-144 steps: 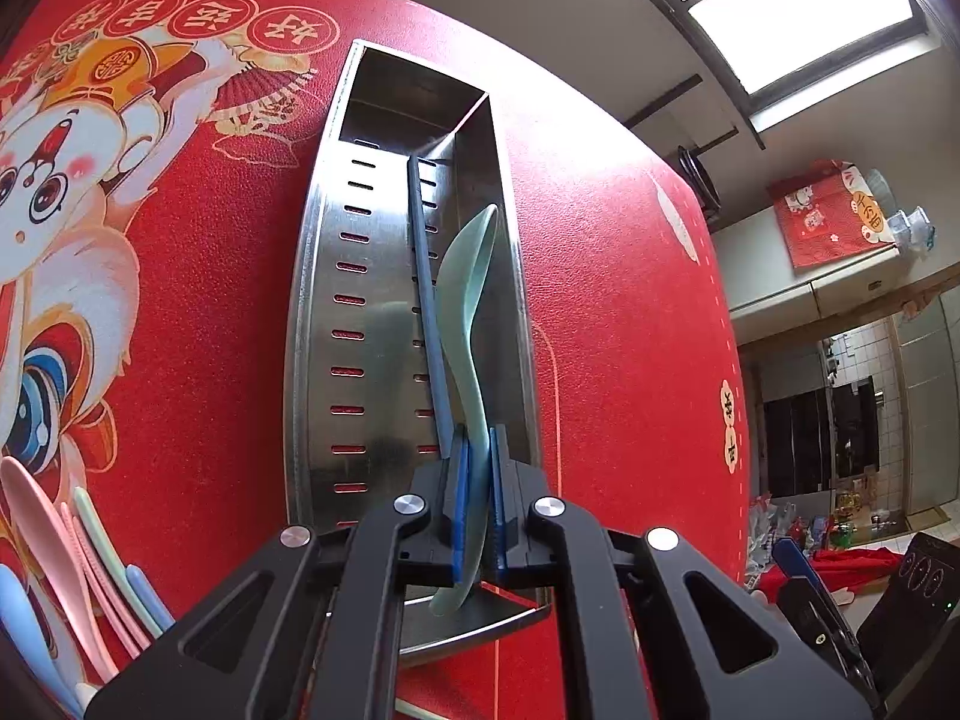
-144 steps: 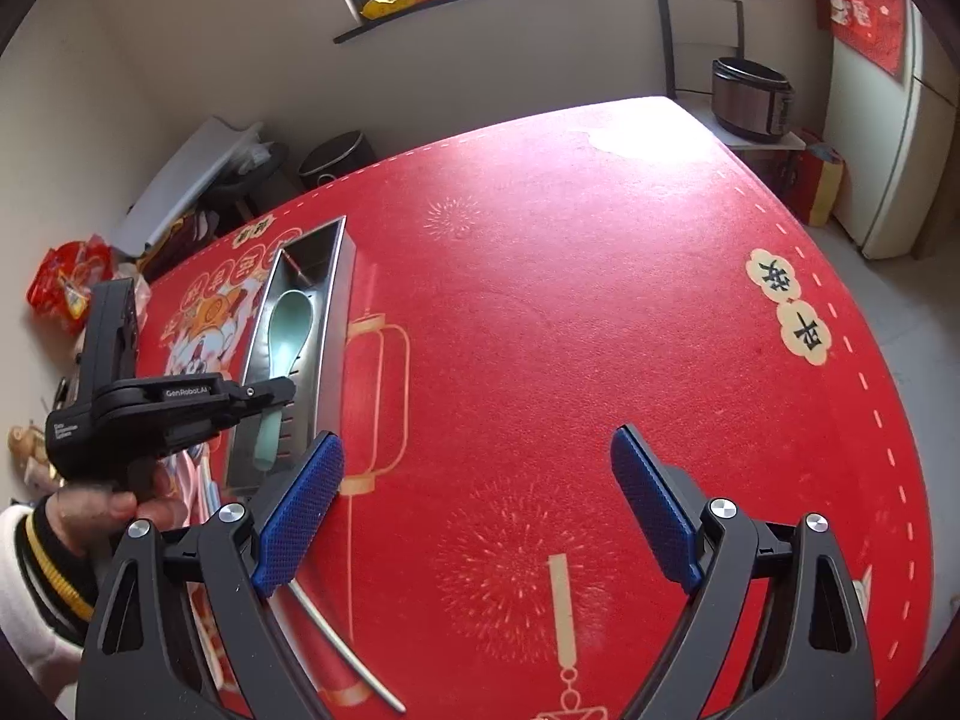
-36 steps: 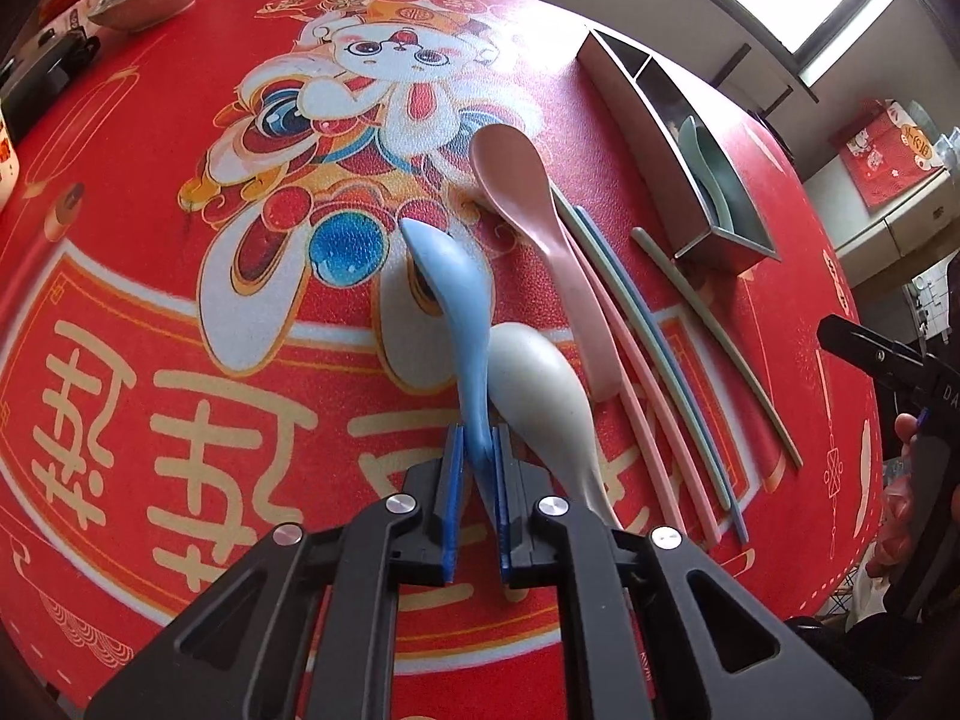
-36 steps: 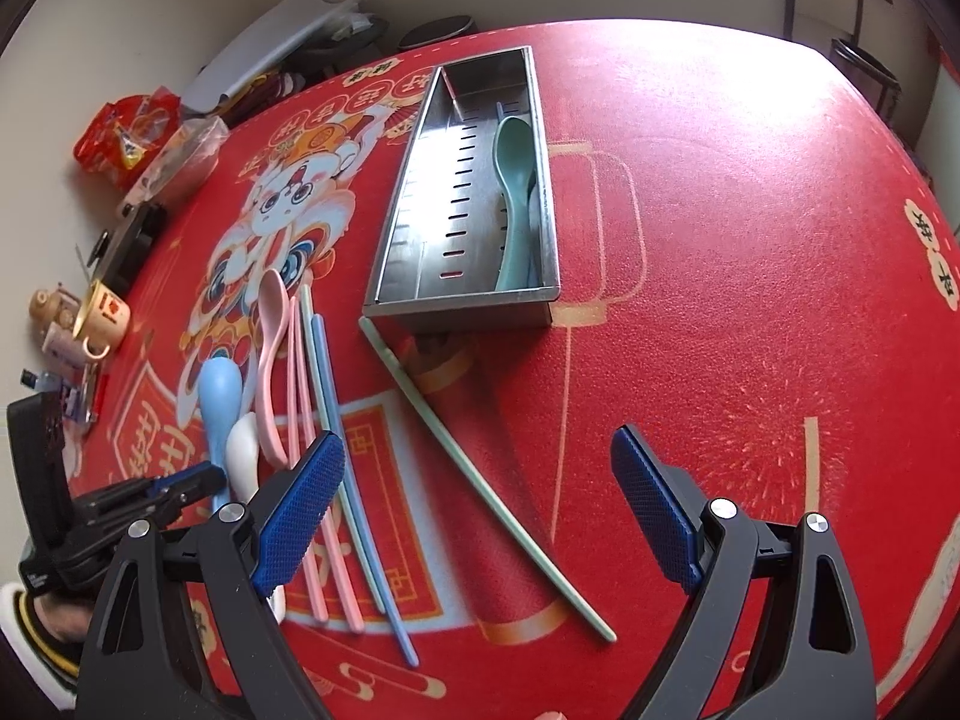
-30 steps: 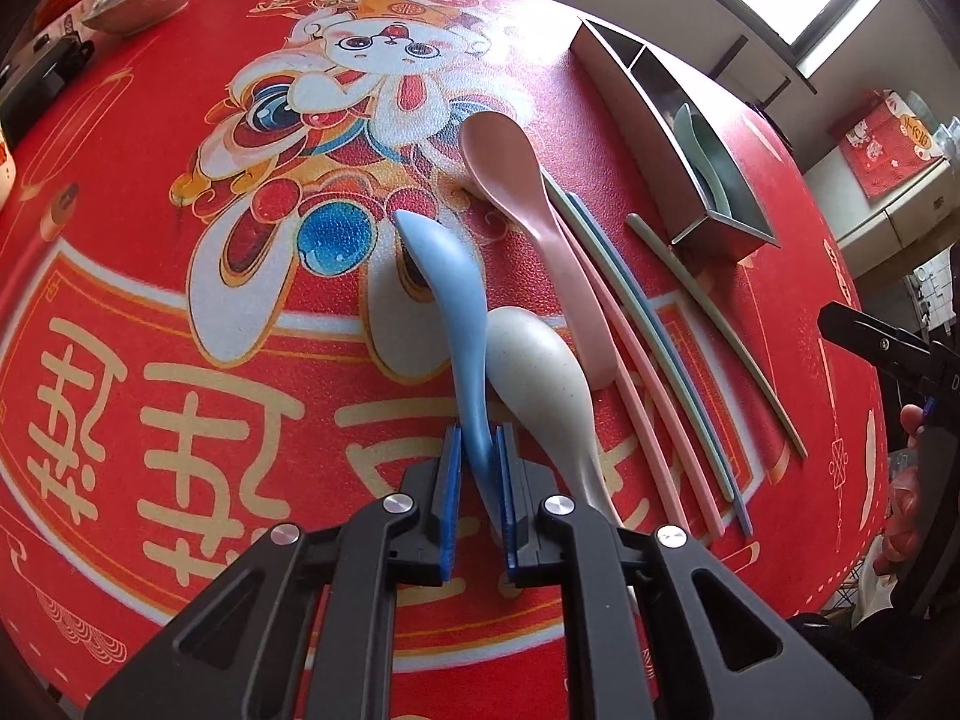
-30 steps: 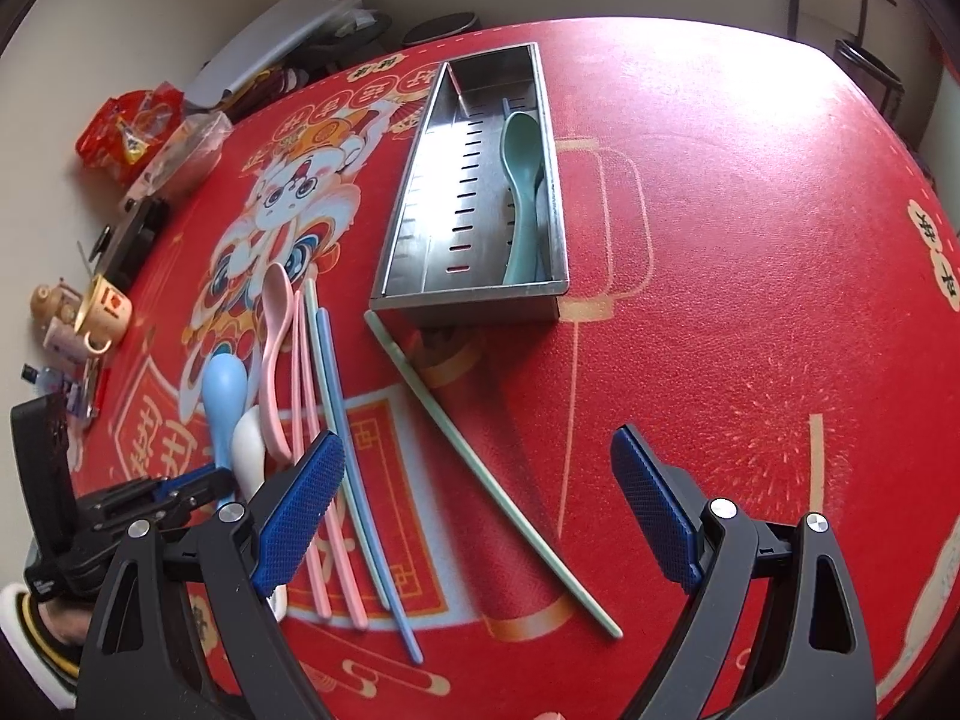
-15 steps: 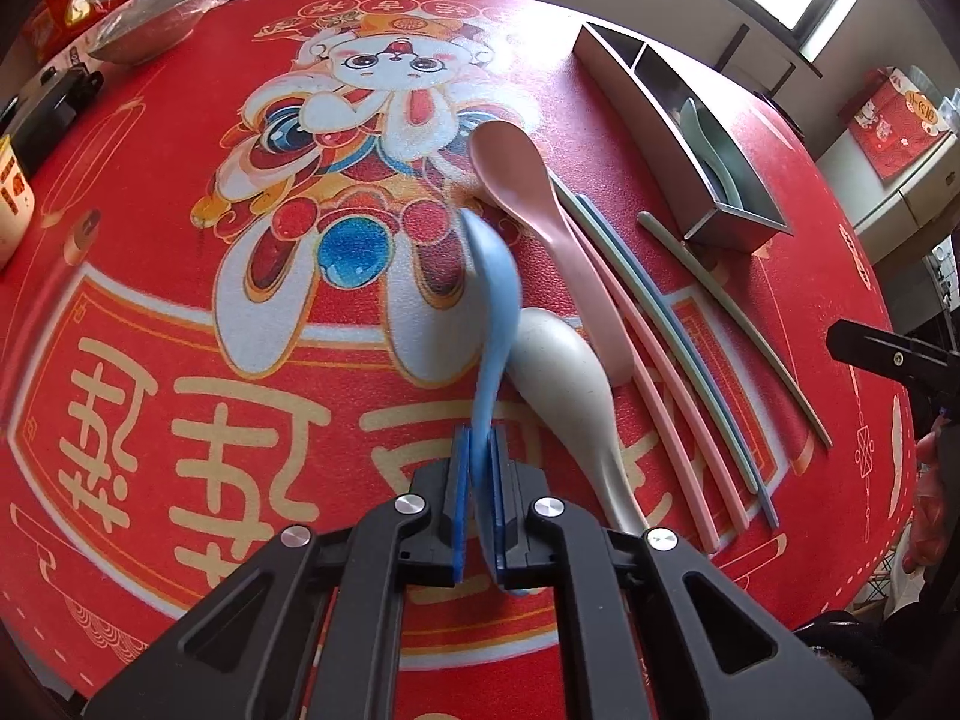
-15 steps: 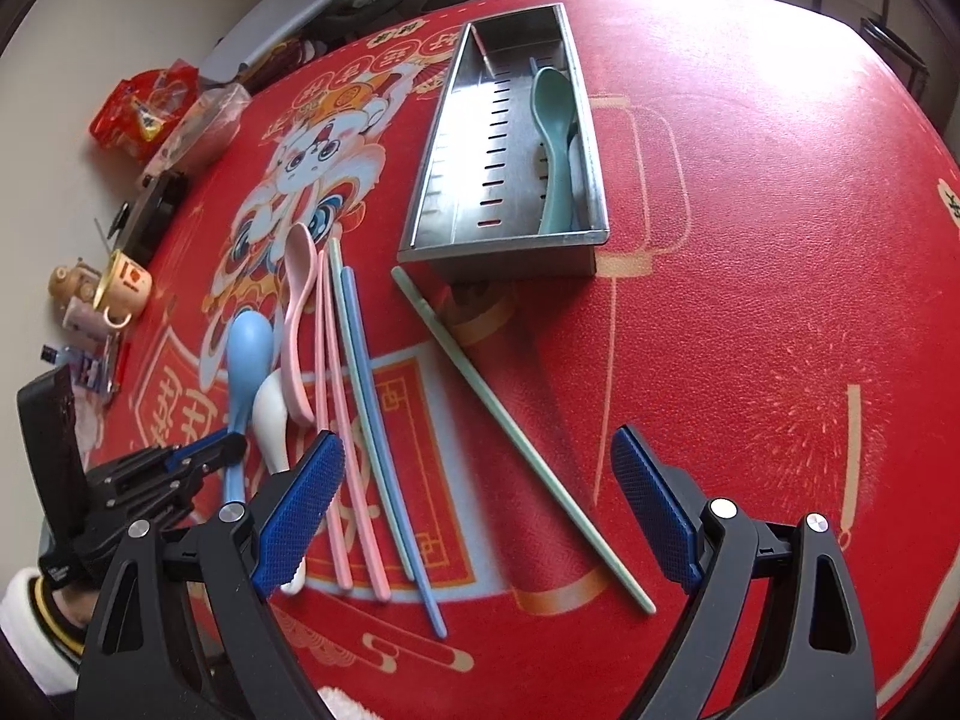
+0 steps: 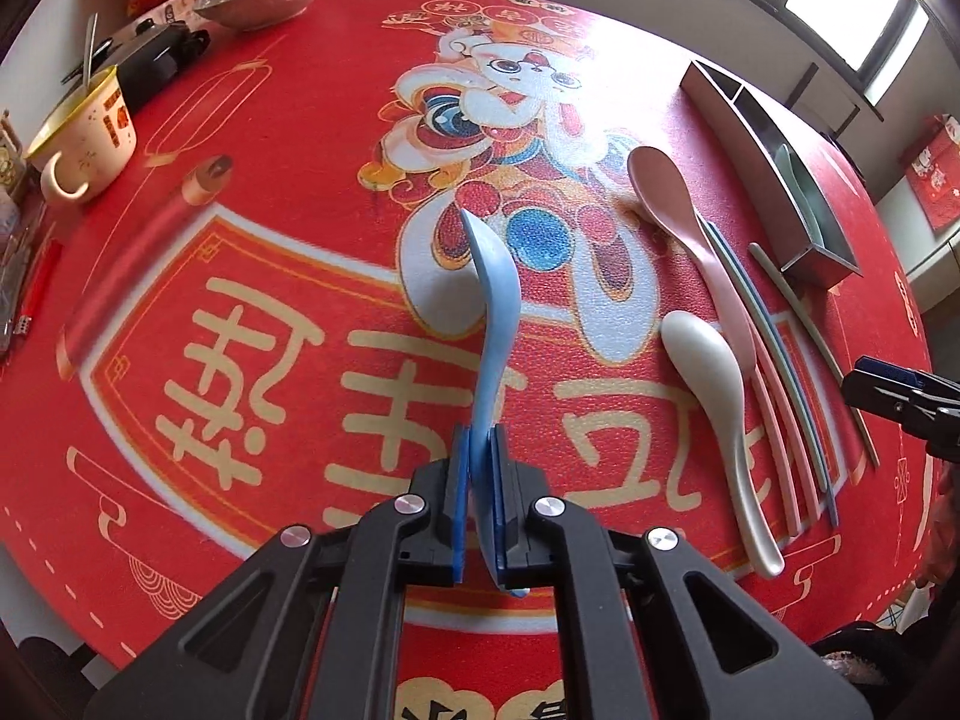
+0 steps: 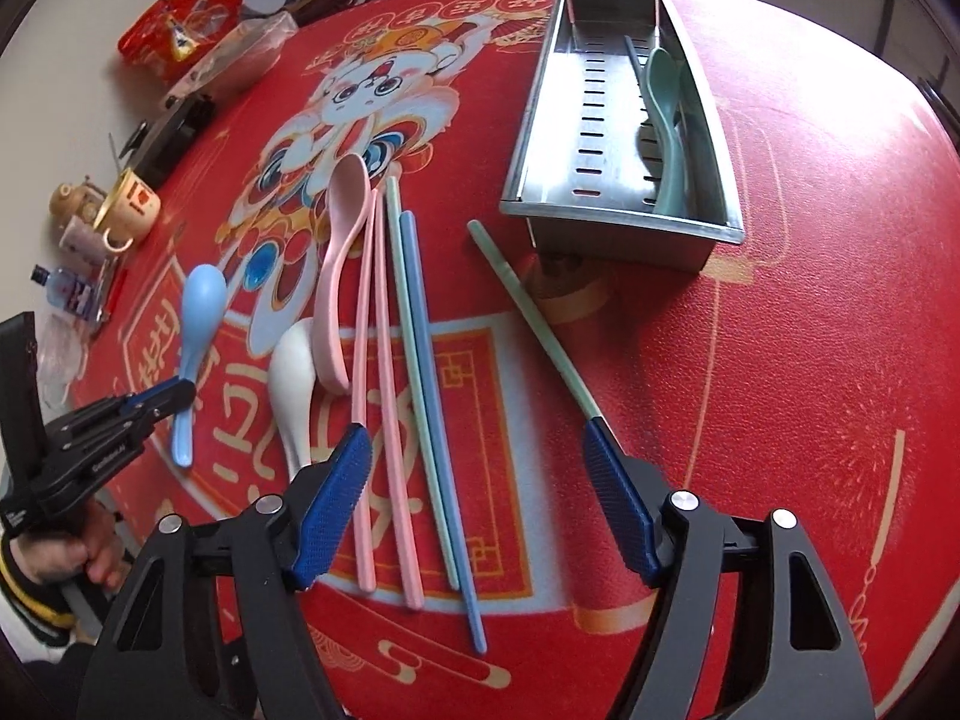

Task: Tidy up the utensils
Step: 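Grasp a pink chopstick with the right gripper while the left gripper holds the blue spoon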

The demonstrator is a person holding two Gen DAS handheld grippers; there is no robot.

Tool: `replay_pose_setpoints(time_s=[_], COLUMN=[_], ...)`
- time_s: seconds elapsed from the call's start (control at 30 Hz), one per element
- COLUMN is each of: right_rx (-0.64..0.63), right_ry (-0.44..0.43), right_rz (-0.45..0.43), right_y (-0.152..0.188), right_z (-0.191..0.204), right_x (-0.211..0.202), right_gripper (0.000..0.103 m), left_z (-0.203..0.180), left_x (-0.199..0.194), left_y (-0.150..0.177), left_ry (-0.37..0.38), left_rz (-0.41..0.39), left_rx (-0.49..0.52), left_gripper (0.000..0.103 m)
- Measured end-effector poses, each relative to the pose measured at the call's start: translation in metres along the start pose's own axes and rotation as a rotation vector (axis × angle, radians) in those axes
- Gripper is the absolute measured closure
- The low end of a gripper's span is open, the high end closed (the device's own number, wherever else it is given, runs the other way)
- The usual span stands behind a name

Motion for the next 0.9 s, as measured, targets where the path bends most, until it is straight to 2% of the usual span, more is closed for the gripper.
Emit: replay_pose_setpoints(time_s=[0.07,0.1,0.17,0.37,0.67,0.9], right_rx=[-0.022,-0.034,-0.058,-0.127,-0.108,-0.145], right_ry=[0.0,0.001,-0.004,-0.034,-0.003,0.02], right_rz=[0.013,0.018,0.024,0.037,0.072,0.037], right_y=[0.002,0.002,0.002,0.002,0.009,0.004], right_z=[0.007,0.01,0.018,0.044,0.044,0.044], right_x=[0.006,0.008,0.012,0.021,0.038,0.042], right_gripper=[0.051,0.054,0.065,0.081,0.092,0.096], left_z=[0.002,0.003,0.0,0.0,0.001,0.002], left_x=[0.001,0.001,0.001,0.001,0.0,0.001], left_y=[0.003,0.005,0.006,0.006,0.007,0.006], left_ry=[0.01,0.014,0.013,0.045,0.08,0.107], left_rz=[0.004,0.003,-0.007,-0.015,-0.017,-0.013], left_rx=[-0.019,-0.022,-0.001,0.01,0.025,0.02], left_gripper=[0.095,0.095,0.095,0.095,0.095,0.095])
Point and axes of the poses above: each gripper's, at about its wrist camera, not at the fingertips, and x roughly the way its jaws point, z to its left, y to its underside, the point moved 10 cm from there along x, roughly the way its jaws point, and after that the axes turned 14 degrees about -z, right-handed, at the moved point
